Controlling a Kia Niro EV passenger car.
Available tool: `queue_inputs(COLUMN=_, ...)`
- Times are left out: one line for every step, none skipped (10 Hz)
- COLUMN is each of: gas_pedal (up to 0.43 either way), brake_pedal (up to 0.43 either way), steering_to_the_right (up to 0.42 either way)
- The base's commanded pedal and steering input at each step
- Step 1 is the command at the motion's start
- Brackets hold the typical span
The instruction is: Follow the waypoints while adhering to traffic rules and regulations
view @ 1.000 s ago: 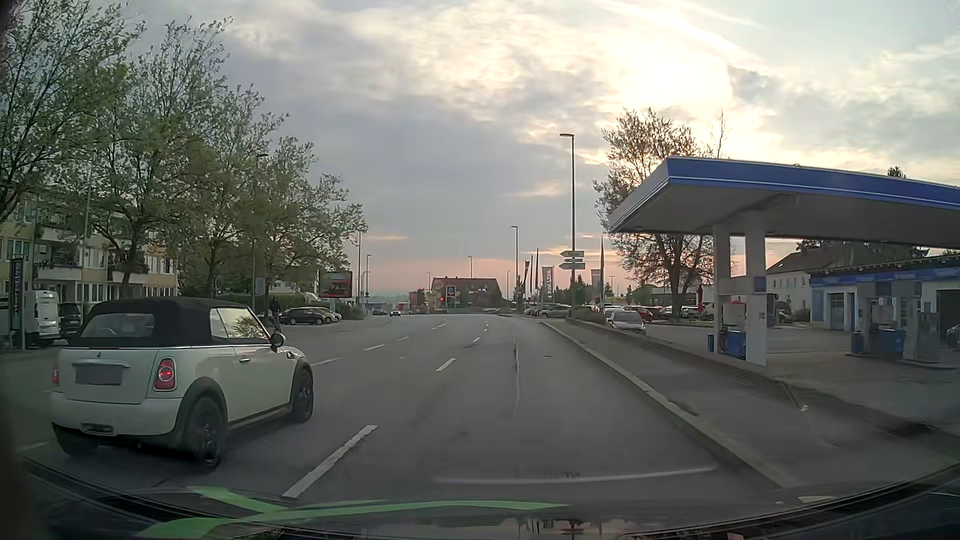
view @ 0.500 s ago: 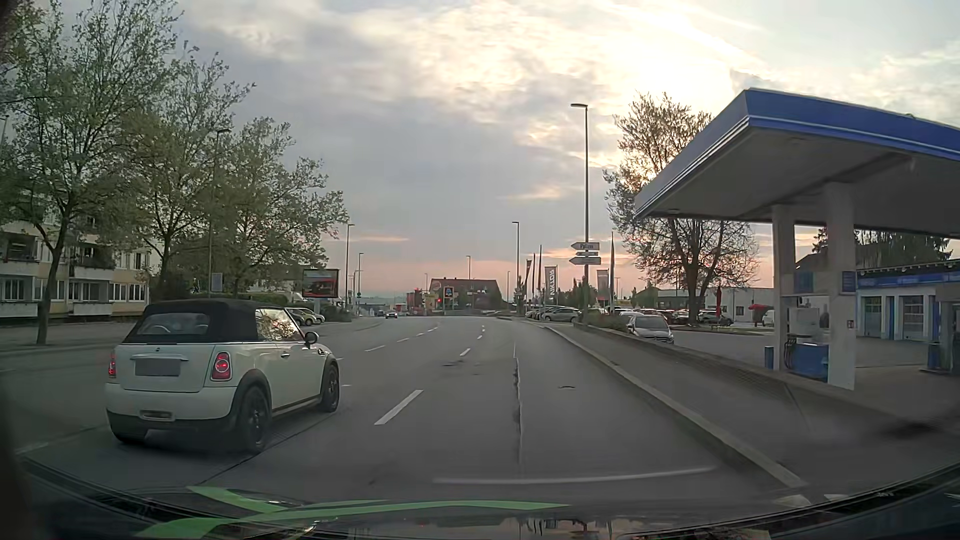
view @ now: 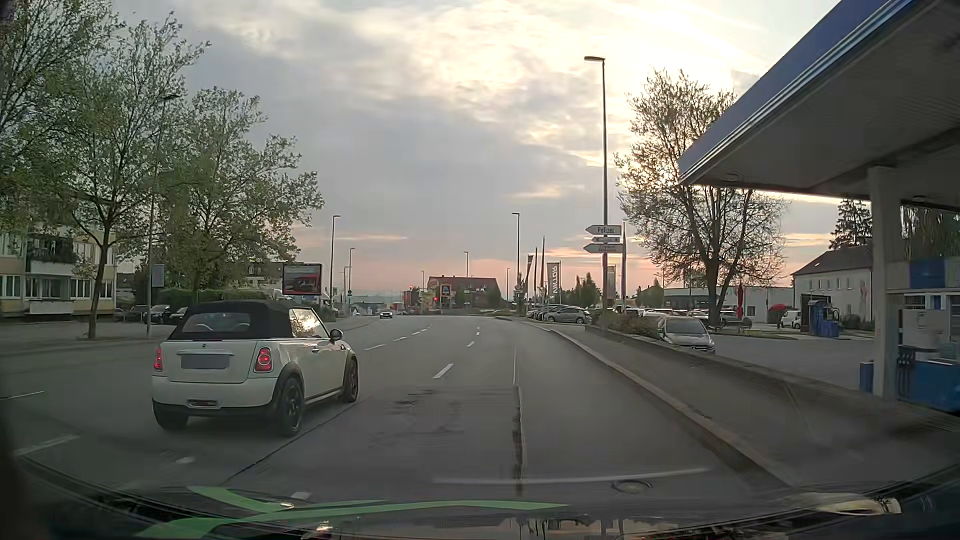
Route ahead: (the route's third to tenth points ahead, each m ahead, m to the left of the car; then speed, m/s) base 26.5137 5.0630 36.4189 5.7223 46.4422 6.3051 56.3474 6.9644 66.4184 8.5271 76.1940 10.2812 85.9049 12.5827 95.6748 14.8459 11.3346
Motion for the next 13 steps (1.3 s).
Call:
queue_inputs(gas_pedal=0.028, brake_pedal=0.000, steering_to_the_right=-0.001)
queue_inputs(gas_pedal=0.028, brake_pedal=0.000, steering_to_the_right=-0.001)
queue_inputs(gas_pedal=0.028, brake_pedal=0.000, steering_to_the_right=-0.001)
queue_inputs(gas_pedal=0.028, brake_pedal=0.000, steering_to_the_right=-0.001)
queue_inputs(gas_pedal=0.039, brake_pedal=0.000, steering_to_the_right=-0.001)
queue_inputs(gas_pedal=0.039, brake_pedal=0.000, steering_to_the_right=-0.001)
queue_inputs(gas_pedal=0.039, brake_pedal=0.000, steering_to_the_right=-0.001)
queue_inputs(gas_pedal=0.039, brake_pedal=0.000, steering_to_the_right=-0.001)
queue_inputs(gas_pedal=0.039, brake_pedal=0.000, steering_to_the_right=-0.002)
queue_inputs(gas_pedal=0.039, brake_pedal=0.000, steering_to_the_right=-0.003)
queue_inputs(gas_pedal=0.028, brake_pedal=0.000, steering_to_the_right=-0.003)
queue_inputs(gas_pedal=0.028, brake_pedal=0.000, steering_to_the_right=-0.003)
queue_inputs(gas_pedal=0.028, brake_pedal=0.000, steering_to_the_right=-0.003)
